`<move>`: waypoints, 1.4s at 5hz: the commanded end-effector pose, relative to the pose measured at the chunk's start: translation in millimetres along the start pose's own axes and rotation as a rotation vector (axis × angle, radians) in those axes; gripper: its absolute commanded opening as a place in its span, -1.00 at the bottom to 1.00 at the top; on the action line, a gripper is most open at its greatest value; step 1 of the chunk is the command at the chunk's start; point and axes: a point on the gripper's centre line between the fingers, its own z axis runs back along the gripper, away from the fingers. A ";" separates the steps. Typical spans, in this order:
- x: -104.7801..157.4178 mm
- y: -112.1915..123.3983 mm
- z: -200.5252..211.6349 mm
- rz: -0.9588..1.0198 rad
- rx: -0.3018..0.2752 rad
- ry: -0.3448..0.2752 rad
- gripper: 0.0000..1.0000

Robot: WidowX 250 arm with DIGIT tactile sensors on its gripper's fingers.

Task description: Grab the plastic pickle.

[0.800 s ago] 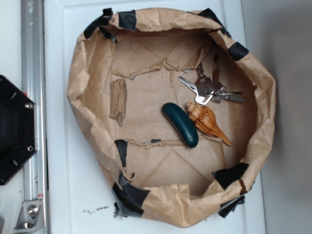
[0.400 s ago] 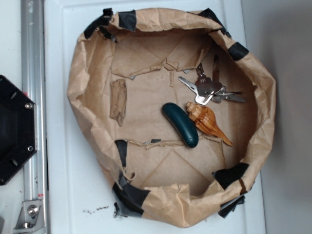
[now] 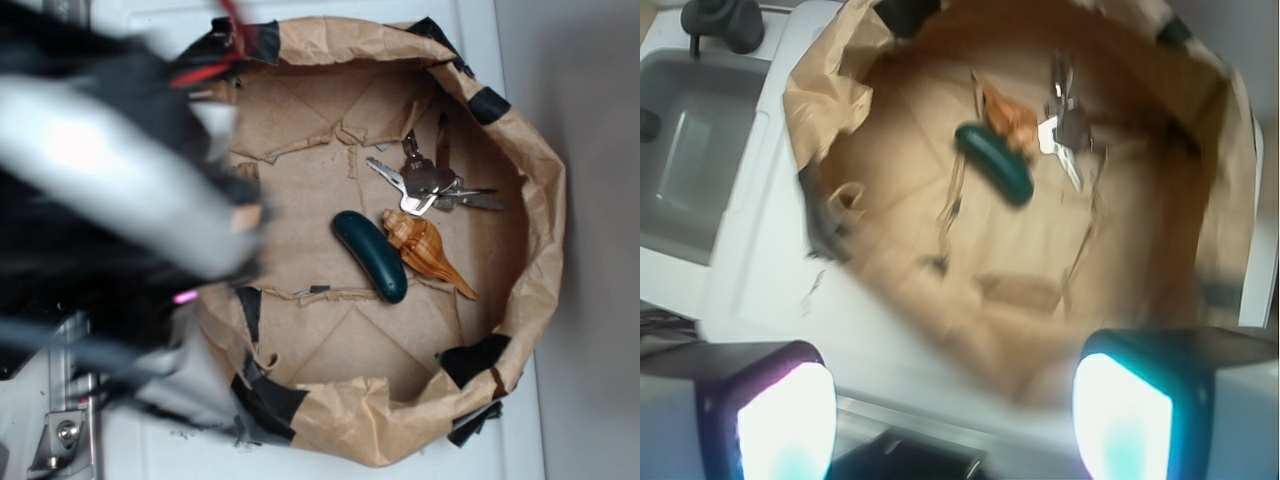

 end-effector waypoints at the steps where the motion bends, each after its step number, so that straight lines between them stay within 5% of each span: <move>1: 25.2 26.6 -67.7 -0.294 -0.016 0.046 1.00; 2: 25.2 26.8 -83.5 -0.256 0.045 0.095 1.00; 6: 25.2 26.8 -83.5 -0.256 0.045 0.095 1.00; 7: 34.9 30.3 -120.9 -0.274 0.015 0.129 1.00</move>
